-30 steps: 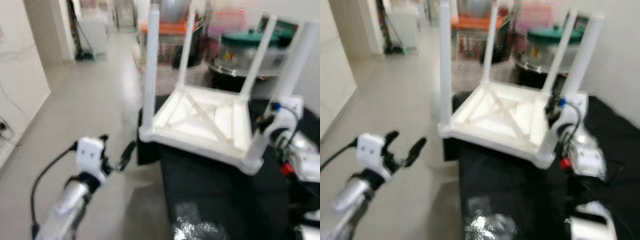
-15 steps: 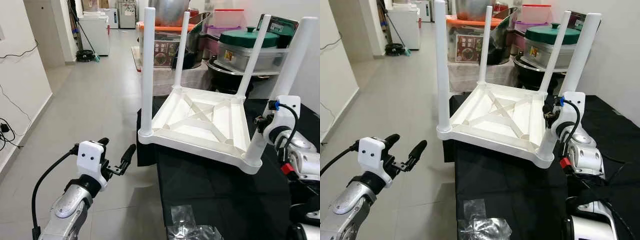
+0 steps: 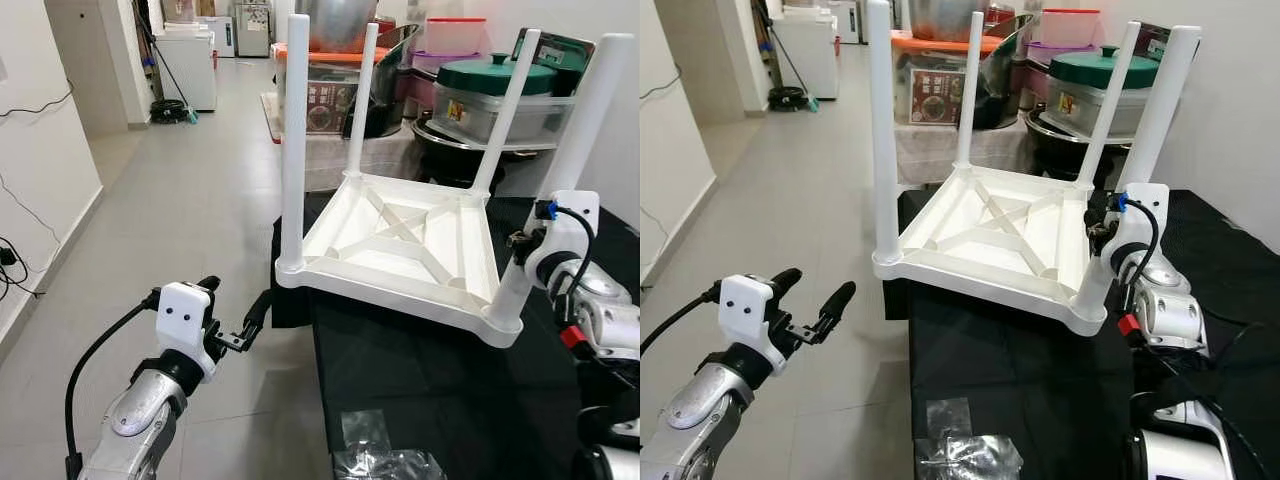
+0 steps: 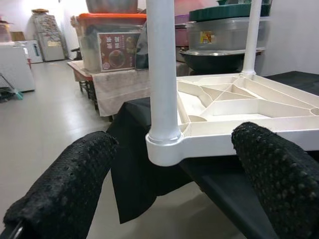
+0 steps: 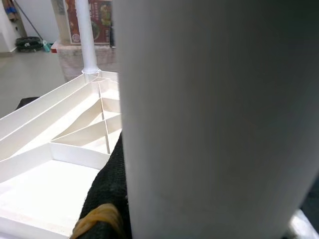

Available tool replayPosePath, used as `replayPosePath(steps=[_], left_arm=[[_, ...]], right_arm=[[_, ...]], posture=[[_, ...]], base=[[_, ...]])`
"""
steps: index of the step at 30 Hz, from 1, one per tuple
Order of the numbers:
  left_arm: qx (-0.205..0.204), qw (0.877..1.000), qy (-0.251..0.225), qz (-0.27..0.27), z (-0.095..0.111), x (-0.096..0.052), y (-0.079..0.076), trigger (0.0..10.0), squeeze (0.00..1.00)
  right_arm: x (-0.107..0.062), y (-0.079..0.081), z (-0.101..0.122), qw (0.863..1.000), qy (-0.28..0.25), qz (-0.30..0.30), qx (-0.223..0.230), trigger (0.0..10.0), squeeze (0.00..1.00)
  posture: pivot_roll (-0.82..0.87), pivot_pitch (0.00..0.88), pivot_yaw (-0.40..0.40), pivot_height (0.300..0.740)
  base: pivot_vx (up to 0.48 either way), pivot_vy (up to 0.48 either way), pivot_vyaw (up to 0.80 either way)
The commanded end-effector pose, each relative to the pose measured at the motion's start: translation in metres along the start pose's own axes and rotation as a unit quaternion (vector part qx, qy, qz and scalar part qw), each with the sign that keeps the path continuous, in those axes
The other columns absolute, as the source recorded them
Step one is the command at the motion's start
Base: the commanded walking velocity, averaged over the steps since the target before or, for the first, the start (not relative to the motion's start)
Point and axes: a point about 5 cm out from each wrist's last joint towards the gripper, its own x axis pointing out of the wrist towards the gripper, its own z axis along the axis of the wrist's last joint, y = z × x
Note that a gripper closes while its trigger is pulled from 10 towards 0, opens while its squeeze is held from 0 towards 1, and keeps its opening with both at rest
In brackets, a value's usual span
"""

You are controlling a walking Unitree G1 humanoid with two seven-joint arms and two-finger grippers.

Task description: Building children table

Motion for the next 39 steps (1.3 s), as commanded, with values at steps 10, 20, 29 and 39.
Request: replayPosePath(steps=[10, 20, 29, 39], left_arm=[[0.004, 1.000, 0.001, -0.010, -0.0012, 0.0010, -0.0040, 10.0, 0.00], [-0.003, 1.000, 0.003, -0.005, -0.0017, 0.0006, -0.0041, 10.0, 0.00], [-0.006, 1.000, 0.000, -0.005, -0.0012, 0.0008, -0.0046, 10.0, 0.00], [-0.002, 1.000, 0.000, -0.014, -0.0015, 0.0020, -0.0074, 10.0, 0.00]], right_arm=[[-0.0025, -0.0105, -0.0432, 0.994, 0.101, -0.033, -0.016, 0.0, 0.00], [-0.0020, -0.0094, -0.0433, 0.994, 0.101, -0.031, -0.016, 0.0, 0.00], [-0.0014, -0.0088, -0.0429, 0.994, 0.100, -0.030, -0.016, 0.0, 0.00], [-0.0011, -0.0115, -0.0411, 0.994, 0.097, -0.036, -0.016, 0.0, 0.00]], posture=[[0.06, 0.000, -0.074, 0.740], [0.06, 0.000, -0.076, 0.740], [0.06, 0.000, -0.077, 0.740], [0.05, 0.000, -0.074, 0.740]], base=[[0.000, -0.480, 0.00], [0.000, -0.286, 0.00], [0.000, 0.000, 0.00], [0.000, 0.000, 0.00]])
